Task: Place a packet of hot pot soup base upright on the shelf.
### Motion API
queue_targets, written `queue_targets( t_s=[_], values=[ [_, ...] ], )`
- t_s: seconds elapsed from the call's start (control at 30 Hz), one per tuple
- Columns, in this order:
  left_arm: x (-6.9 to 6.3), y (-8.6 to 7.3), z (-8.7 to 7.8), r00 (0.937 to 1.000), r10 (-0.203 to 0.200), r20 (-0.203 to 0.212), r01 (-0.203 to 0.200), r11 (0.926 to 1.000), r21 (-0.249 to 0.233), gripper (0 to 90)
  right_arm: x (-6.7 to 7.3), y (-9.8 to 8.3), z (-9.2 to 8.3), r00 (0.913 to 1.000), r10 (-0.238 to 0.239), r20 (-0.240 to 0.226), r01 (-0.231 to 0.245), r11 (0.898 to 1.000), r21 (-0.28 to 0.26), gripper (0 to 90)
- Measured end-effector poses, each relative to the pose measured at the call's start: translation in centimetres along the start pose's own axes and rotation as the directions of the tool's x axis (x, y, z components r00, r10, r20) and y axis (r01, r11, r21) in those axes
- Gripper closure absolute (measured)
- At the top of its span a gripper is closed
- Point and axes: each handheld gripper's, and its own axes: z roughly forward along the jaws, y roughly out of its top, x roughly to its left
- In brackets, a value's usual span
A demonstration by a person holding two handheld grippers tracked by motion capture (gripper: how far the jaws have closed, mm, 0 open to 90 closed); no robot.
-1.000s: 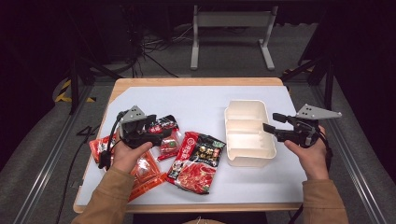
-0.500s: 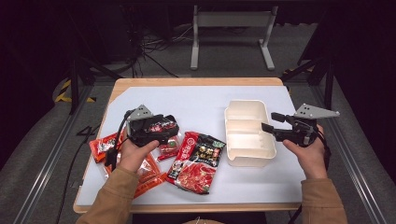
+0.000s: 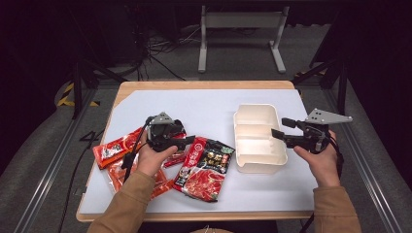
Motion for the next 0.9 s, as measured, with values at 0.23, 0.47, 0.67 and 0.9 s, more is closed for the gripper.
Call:
queue_targets(
  t_s=[0.23, 0.47, 0.67, 0.9],
  values=[
    [0.1, -0.3, 1.7, 0.9996, -0.026, 0.011, 0.026, 0.9984, 0.051, 35.2, 0.2, -0.2, 0.0, 1.0, -0.001, 0.002, 0.001, 1.0, 0.01, 38.8],
    [-0.1, -0.4, 3.2, 0.9998, -0.017, 0.001, 0.017, 0.9951, 0.097, 33.8, 0.3, -0.6, -0.2, 1.0, 0.0, 0.006, 0.0, 1.0, 0.022, 38.6],
    [0.4, -0.8, 4.3, 0.9982, -0.059, 0.012, 0.057, 0.9895, 0.133, 31.8, 0.4, -0.8, -0.2, 1.0, 0.001, 0.008, -0.002, 1.0, 0.027, 38.4],
    [1.0, -1.4, 5.1, 0.996, -0.09, -0.003, 0.089, 0.9856, 0.144, 36.2, 0.3, -0.8, -0.1, 0.9999, 0.004, 0.012, -0.005, 0.999, 0.033, 38.3]
  ],
)
